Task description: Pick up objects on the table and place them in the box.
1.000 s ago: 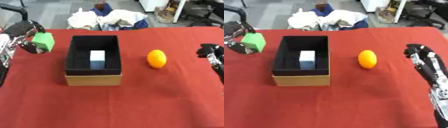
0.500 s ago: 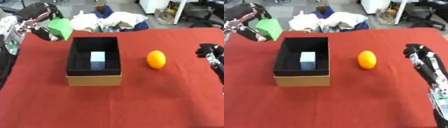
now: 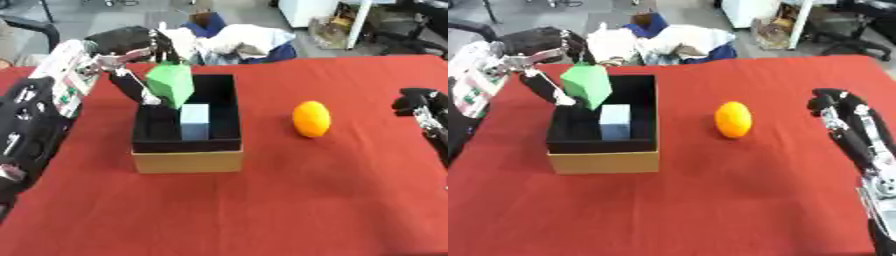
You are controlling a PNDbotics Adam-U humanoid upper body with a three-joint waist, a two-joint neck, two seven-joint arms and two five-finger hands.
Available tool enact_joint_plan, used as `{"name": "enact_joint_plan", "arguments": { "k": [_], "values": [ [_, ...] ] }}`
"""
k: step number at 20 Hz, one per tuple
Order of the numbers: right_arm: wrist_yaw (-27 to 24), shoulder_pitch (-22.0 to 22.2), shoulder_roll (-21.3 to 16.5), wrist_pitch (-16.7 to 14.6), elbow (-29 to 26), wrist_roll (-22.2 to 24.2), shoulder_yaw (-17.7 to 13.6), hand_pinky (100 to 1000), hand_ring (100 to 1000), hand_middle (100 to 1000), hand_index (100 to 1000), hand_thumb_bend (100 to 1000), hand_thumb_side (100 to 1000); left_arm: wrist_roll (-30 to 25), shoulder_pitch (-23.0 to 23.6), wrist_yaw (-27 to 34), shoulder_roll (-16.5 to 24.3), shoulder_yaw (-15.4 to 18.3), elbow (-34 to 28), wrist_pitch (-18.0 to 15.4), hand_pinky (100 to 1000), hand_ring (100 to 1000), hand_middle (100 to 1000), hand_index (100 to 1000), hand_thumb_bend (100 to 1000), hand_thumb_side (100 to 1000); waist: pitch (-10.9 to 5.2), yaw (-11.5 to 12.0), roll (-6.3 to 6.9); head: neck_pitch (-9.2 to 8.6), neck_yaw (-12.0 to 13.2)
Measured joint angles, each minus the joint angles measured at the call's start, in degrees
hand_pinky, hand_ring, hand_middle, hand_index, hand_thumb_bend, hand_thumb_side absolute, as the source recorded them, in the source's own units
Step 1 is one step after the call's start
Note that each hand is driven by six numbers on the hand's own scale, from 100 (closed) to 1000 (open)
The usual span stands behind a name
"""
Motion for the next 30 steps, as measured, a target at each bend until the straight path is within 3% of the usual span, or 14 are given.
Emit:
{"name": "enact_joint_plan", "arguments": {
  "k": [7, 15, 18, 22, 30],
  "values": [
    [0.0, -0.1, 0.0, 0.0, 0.2, 0.0, 0.0, 680, 685, 605, 763, 100, 693, -5.4, 1.7, 3.5, -0.6, -1.3, 0.8, -1.5, 702, 670, 696, 809, 427, 698, 0.01, 0.1, -0.1, 0.0, 0.0],
    [0.1, -2.3, -2.1, -0.5, 1.7, 0.3, 0.3, 682, 689, 610, 767, 100, 644, -10.6, 5.1, 12.0, 3.1, -0.7, -7.6, 0.5, 732, 708, 744, 832, 641, 861, -0.15, 1.0, -0.21, 0.23, -0.6],
    [0.5, -4.0, -3.8, -0.9, 2.9, 0.8, 1.1, 685, 692, 616, 771, 100, 623, -10.0, 7.0, 14.8, 4.9, 0.6, -11.7, 2.5, 727, 697, 738, 827, 637, 858, -0.4, 1.7, -0.44, 0.51, -1.1],
    [1.0, -7.6, -6.9, -2.1, 5.9, 2.9, 3.1, 697, 716, 650, 786, 100, 613, -6.6, 10.3, 18.9, 6.6, 2.9, -16.6, 6.0, 708, 658, 708, 812, 599, 785, -0.67, 2.8, -0.91, 0.69, -2.0],
    [3.7, -16.9, -12.1, -7.4, 16.8, 13.4, 10.2, 749, 805, 761, 829, 100, 690, 1.5, 19.0, 27.8, 7.3, 7.5, -26.2, 12.8, 681, 613, 670, 784, 518, 716, -1.16, 5.5, -1.63, 1.03, -3.9]
  ]
}}
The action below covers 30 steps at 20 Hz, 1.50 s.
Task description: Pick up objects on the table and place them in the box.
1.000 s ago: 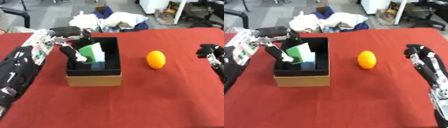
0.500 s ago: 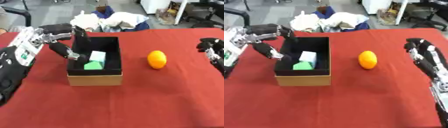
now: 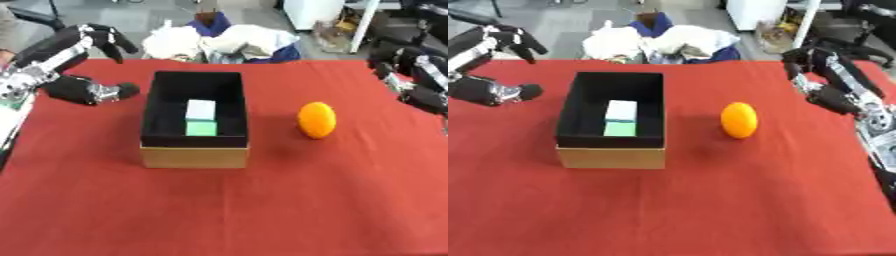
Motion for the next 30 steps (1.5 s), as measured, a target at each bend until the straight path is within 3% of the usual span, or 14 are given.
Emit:
{"name": "enact_joint_plan", "arguments": {
  "k": [7, 13, 16, 24, 30],
  "values": [
    [7.0, -4.4, 0.5, -3.7, 10.5, 9.3, 2.5, 774, 843, 808, 851, 100, 802, 3.2, 6.4, 4.8, -1.3, 3.5, -7.1, 3.5, 665, 593, 649, 770, 452, 717, 0.0, 1.7, -0.16, 0.01, -1.2],
    [15.2, -5.8, 2.7, -5.6, 15.9, 12.6, 2.4, 780, 852, 826, 862, 132, 731, 4.5, 9.2, 7.1, -2.3, 5.7, -9.7, 5.4, 658, 584, 639, 762, 419, 741, 0.0, 2.4, -0.17, 0.01, -1.7],
    [20.1, -6.4, 3.6, -6.8, 17.2, 10.5, 2.0, 779, 851, 828, 863, 203, 682, 4.8, 10.0, 7.5, -2.7, 6.1, -9.9, 6.0, 656, 580, 635, 760, 408, 750, -0.02, 2.5, -0.2, 0.01, -1.8],
    [35.1, -6.9, 5.0, -7.8, 19.0, -0.6, 1.0, 774, 845, 825, 859, 373, 622, 5.1, 10.9, 7.8, -3.1, 6.4, -9.9, 6.5, 652, 575, 631, 758, 383, 777, -0.04, 2.9, -0.34, 0.0, -1.9],
    [46.0, -6.9, 6.0, -8.3, 20.5, -6.6, 0.7, 756, 807, 759, 811, 451, 549, 5.2, 11.1, 7.8, -3.1, 6.4, -9.9, 6.6, 650, 572, 629, 758, 367, 791, -0.04, 3.1, -0.37, -0.01, -1.9]
  ]
}}
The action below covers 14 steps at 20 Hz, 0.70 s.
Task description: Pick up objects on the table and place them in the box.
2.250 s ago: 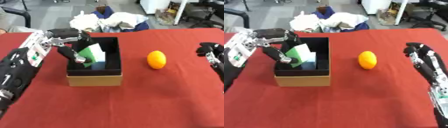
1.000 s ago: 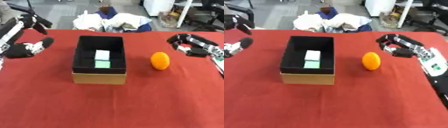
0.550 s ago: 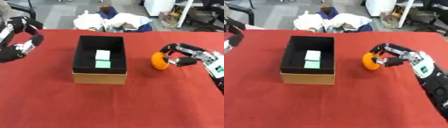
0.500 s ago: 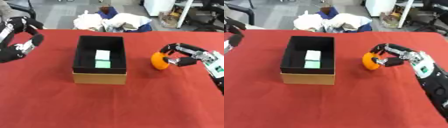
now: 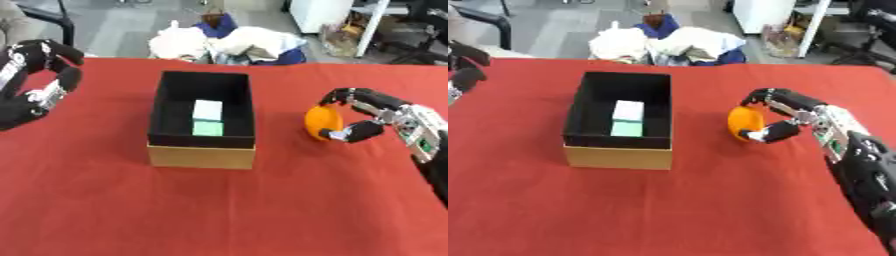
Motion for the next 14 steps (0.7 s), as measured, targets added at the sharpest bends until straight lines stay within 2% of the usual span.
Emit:
{"name": "enact_joint_plan", "arguments": {
  "k": [1, 2, 4, 5, 6, 8, 9, 10, 14],
  "values": [
    [1.4, 0.0, 0.2, -0.1, 0.3, -0.8, 0.0, 753, 802, 750, 802, 452, 542, 0.0, 0.1, 0.0, 0.0, 0.0, 0.0, 0.0, 650, 572, 629, 758, 364, 793, 0.0, 0.0, 0.0, 0.0, 0.0],
    [2.7, 0.0, 0.3, -0.1, 0.6, -1.6, -0.2, 739, 774, 691, 747, 462, 488, 0.1, 0.1, 0.1, -0.1, 0.0, 0.0, 0.1, 650, 571, 628, 758, 357, 800, 0.01, 0.0, 0.0, 0.0, 0.0],
    [4.8, 0.0, 0.6, -0.1, 1.0, -3.5, -0.5, 716, 735, 613, 692, 464, 339, 0.1, 0.2, 0.2, -0.4, 0.0, 0.0, 0.1, 650, 570, 628, 757, 345, 812, 0.01, 0.0, 0.01, 0.0, 0.0],
    [5.7, 0.0, 0.7, 0.0, 1.2, -4.5, -0.7, 714, 733, 608, 688, 463, 325, 0.2, 0.3, 0.3, -0.5, 0.0, 0.0, 0.2, 650, 570, 628, 757, 344, 813, 0.01, 0.0, 0.01, 0.0, 0.0],
    [6.4, -0.1, 0.7, 0.0, 1.4, -5.6, -0.7, 704, 714, 579, 671, 454, 207, 0.2, 0.3, 0.4, -0.5, 0.0, 0.0, 0.2, 649, 570, 628, 757, 338, 820, 0.01, 0.0, 0.01, -0.01, 0.0],
    [7.7, -0.3, 0.9, 0.2, 1.7, -7.7, -1.0, 687, 675, 518, 616, 386, 100, 0.2, 0.3, 0.4, -0.5, 0.0, 0.0, 0.2, 649, 570, 628, 757, 331, 826, 0.01, 0.0, 0.03, -0.01, 0.0],
    [8.1, -0.4, 1.1, 0.2, 1.9, -8.6, -1.1, 673, 647, 481, 567, 276, 100, 0.2, 0.4, 0.4, -0.5, 0.0, 0.0, 0.2, 649, 570, 628, 757, 330, 827, 0.01, 0.0, 0.03, -0.01, 0.0],
    [8.5, -0.4, 1.1, 0.3, 2.0, -9.6, -1.1, 663, 626, 444, 521, 354, 100, 0.2, 0.4, 0.4, -0.5, 0.0, 0.0, 0.2, 649, 569, 627, 757, 326, 829, 0.01, 0.0, 0.04, -0.01, 0.0],
    [9.1, -0.5, 1.2, 0.0, 2.3, -13.7, -1.5, 604, 541, 298, 356, 265, 100, 0.3, 0.5, 0.5, -0.5, 0.0, 0.0, 0.3, 648, 569, 627, 757, 318, 837, 0.01, -0.1, 0.08, -0.01, 0.0]
  ]
}}
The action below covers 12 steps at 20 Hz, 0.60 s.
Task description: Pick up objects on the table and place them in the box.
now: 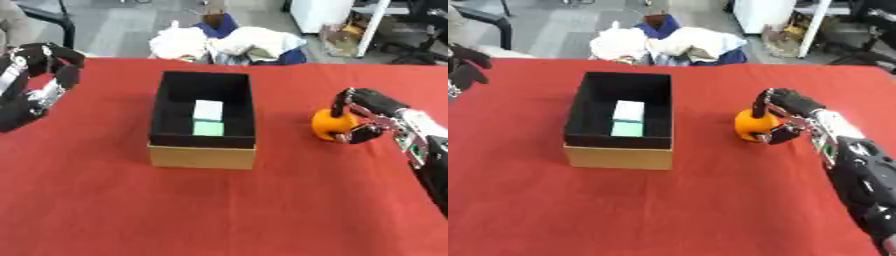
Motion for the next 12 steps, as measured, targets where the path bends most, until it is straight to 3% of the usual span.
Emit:
{"name": "enact_joint_plan", "arguments": {
  "k": [6, 12],
  "values": [
    [-2.2, -1.8, 0.0, -1.1, -2.9, -5.3, -0.2, 573, 502, 230, 282, 316, 100, 0.1, 0.3, 0.0, 0.0, 0.0, 0.0, 0.1, 647, 566, 624, 756, 313, 837, -0.01, -0.3, 0.01, 0.0, 0.1],
    [-6.2, -7.6, 0.2, -1.3, -7.8, -5.1, 0.5, 572, 499, 232, 280, 294, 100, 0.1, 0.3, 0.4, -0.5, 0.0, -0.1, 0.1, 646, 564, 620, 753, 318, 820, -0.49, -0.1, 0.0, 0.01, -0.2]
  ]
}}
